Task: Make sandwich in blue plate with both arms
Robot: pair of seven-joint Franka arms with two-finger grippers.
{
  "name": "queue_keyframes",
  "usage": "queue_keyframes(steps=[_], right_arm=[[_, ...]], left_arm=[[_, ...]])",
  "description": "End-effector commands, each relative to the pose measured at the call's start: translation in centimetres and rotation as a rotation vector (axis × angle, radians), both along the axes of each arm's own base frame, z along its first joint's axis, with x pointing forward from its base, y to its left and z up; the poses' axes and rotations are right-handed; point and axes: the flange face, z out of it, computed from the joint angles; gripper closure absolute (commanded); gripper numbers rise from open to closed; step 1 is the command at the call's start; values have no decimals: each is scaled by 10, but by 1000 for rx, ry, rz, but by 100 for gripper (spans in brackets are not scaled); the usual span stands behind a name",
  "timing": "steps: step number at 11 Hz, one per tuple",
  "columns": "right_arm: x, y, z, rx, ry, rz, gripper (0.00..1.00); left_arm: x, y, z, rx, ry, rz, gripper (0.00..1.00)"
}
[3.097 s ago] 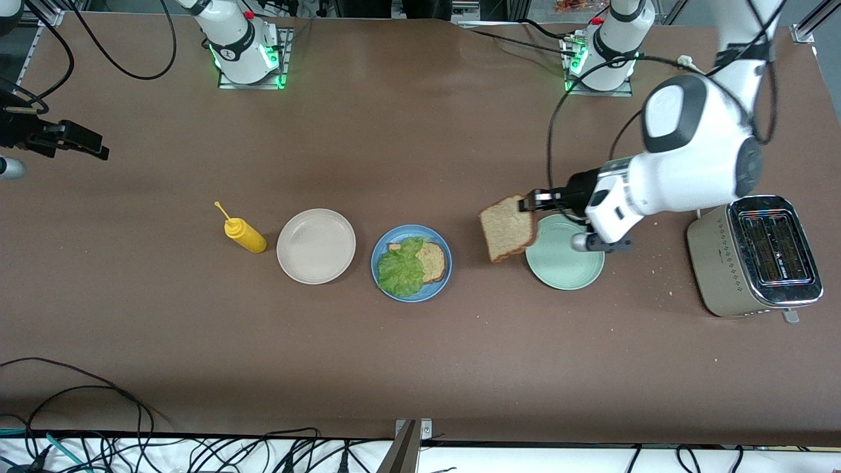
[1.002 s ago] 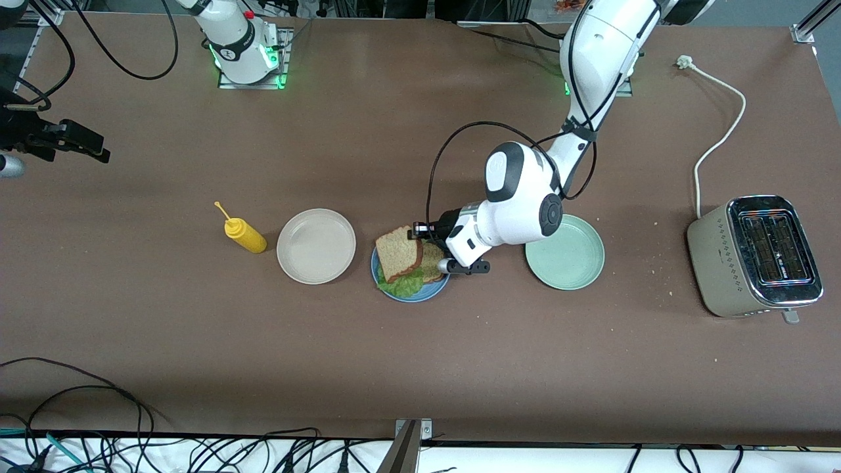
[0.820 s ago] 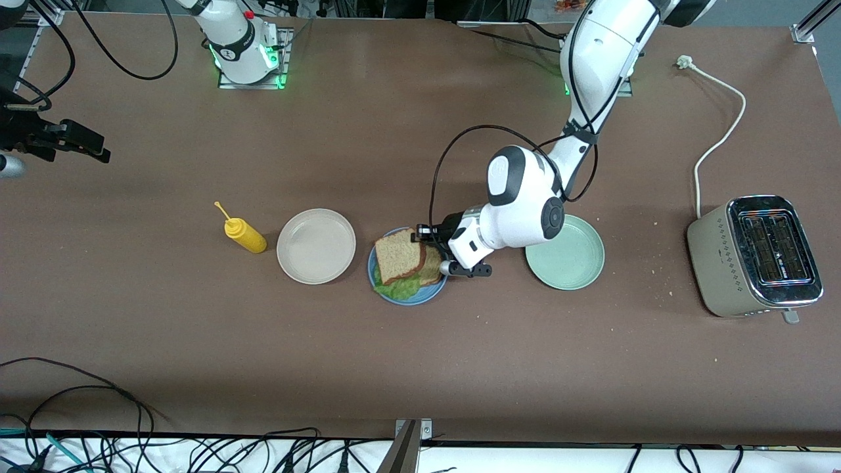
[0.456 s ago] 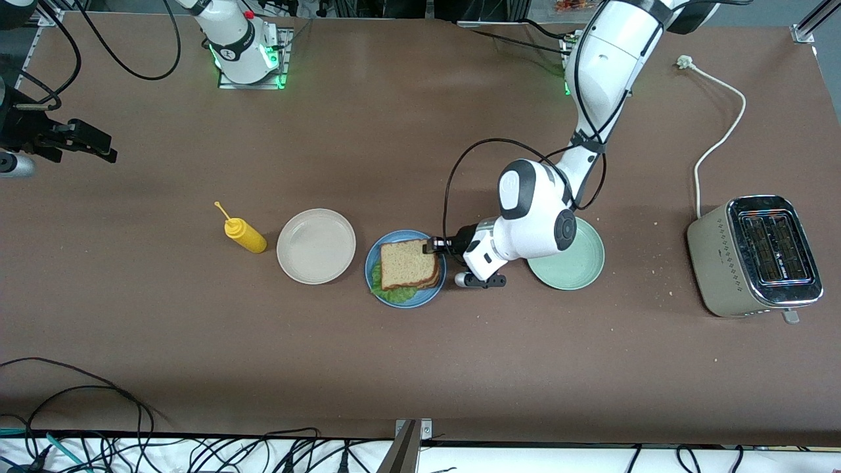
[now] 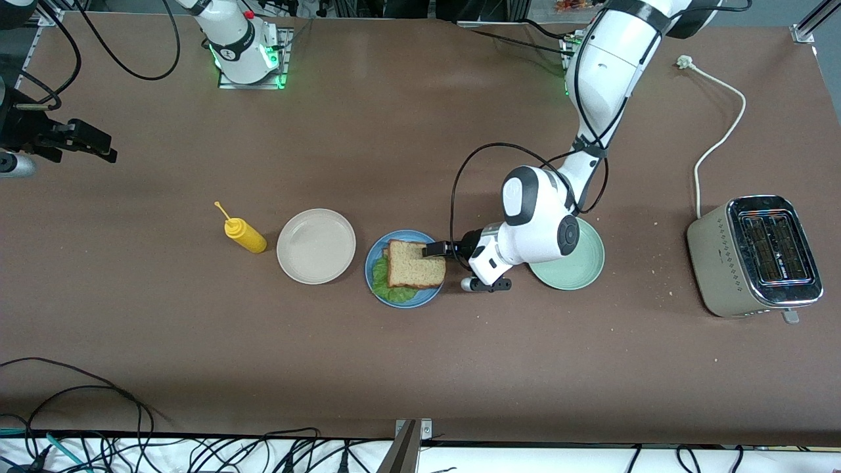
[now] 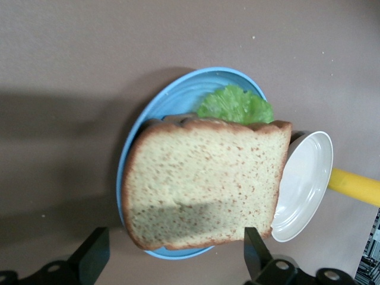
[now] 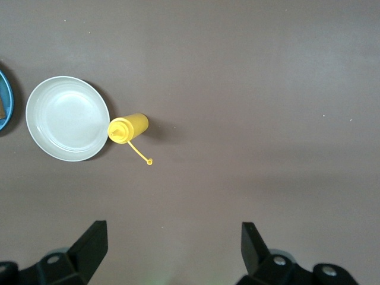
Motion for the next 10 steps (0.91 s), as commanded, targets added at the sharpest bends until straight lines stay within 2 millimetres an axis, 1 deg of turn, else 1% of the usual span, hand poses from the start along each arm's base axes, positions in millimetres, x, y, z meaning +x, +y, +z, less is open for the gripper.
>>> queue_keyframes(steps=[1,2,3,5,6,7,8,9,10], right_arm=[[1,3,9,5,-12,-2,0],[2,11,15,1,-21,13,0],[5,19,17,-3,-24,27,0],[5,15,17,-2,-24,21,0],[6,15,16,-2,-21,21,0],[6,15,16,-2,-21,21,0],[6,16,15,1,-20,23,0],[6,16,16,1,-21,23,0],[6,16,15,1,-20,23,0]], left_arm=[[9,8,4,-15,-22,14,0],[16,18,20,-9,-36,18,0],[15,26,33,-11,-28,1,0],[14,36,67,67,-102,-72,0],[17,49,88,121,-156,-113,0],[21,74,118,182,-217,-138,0],[18,92,153,226,-274,-155,0],[16,123,195,252,-328,-133,0],[9,162,228,263,-358,-87,0]])
